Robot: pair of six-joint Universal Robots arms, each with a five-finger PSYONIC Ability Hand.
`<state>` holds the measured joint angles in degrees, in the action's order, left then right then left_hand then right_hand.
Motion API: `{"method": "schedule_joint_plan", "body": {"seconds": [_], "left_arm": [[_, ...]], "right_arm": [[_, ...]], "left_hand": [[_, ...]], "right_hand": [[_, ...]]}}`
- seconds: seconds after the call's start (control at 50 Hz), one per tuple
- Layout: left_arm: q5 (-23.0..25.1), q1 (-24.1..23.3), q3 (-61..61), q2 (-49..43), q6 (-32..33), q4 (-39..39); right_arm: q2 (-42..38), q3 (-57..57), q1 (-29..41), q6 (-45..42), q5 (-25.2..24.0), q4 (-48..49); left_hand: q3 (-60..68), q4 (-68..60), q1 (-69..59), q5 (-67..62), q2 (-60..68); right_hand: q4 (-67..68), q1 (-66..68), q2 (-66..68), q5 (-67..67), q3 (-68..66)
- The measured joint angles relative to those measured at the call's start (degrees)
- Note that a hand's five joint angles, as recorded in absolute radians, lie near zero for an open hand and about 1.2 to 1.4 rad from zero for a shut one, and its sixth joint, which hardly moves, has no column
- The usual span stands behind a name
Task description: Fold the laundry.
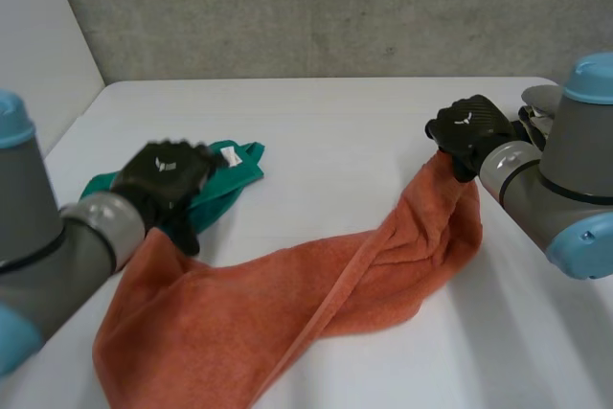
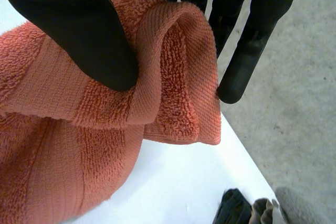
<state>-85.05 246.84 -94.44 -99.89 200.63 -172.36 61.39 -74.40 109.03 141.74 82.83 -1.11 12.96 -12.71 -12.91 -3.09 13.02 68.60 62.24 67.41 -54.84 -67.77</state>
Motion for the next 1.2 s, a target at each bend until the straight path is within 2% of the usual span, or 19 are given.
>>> {"method": "schedule_joint_plan", "body": {"seconds": [0.14,0.22,0.34,0.54,0.64,0.8,1.04,1.2], "left_arm": [[-1.56,-4.97,-13.71,11.75,-0.42,5.85],[-1.98,-7.88,-21.55,16.41,-0.41,4.28],[-3.16,-9.39,-27.83,17.53,-0.18,0.76],[-5.87,-10.96,-31.12,11.30,0.36,-7.35],[-8.42,-14.18,-29.47,6.99,0.41,-10.73],[-12.84,-19.73,-25.35,1.70,0.39,-11.86],[-12.93,-24.37,-21.16,-3.23,1.25,-15.83],[-13.56,-25.38,-19.73,-6.45,2.19,-17.49]], "right_arm": [[-0.17,-1.29,-1.64,-1.41,-0.04,0.16],[-0.20,-2.19,-2.06,-1.89,-0.27,1.02],[-0.01,-3.35,-2.07,-1.91,-0.59,2.03],[0.17,-4.51,-2.80,0.14,0.19,5.05],[-0.18,-4.08,-3.66,4.17,2.59,6.45],[-0.70,-4.71,-3.60,6.57,4.12,6.63],[-0.79,-6.15,-3.55,6.42,3.59,6.95],[-0.62,-6.54,-3.75,6.42,3.33,7.25]], "left_hand": [[2.29,-2.82,-2.62,-2.48,2.29],[2.29,-2.82,-2.61,-2.48,2.29],[0.43,-0.32,-0.40,0.05,0.17],[-0.47,0.34,0.17,0.05,-0.70],[-0.47,0.34,0.17,0.05,-0.70],[-0.46,0.34,0.17,0.05,-0.70],[3.45,-3.95,-3.94,-3.67,3.43],[3.95,-4.42,-4.25,-4.00,3.78]], "right_hand": [[0.00,0.00,0.00,0.00,0.00],[0.00,0.00,0.00,0.00,0.00],[0.00,0.00,0.00,0.00,0.00],[0.00,0.00,0.00,0.00,0.00],[0.00,0.00,0.00,0.00,0.00],[0.00,0.00,0.00,0.00,0.00],[0.01,0.00,0.00,0.00,0.00],[0.01,0.00,0.00,0.00,0.00]]}}
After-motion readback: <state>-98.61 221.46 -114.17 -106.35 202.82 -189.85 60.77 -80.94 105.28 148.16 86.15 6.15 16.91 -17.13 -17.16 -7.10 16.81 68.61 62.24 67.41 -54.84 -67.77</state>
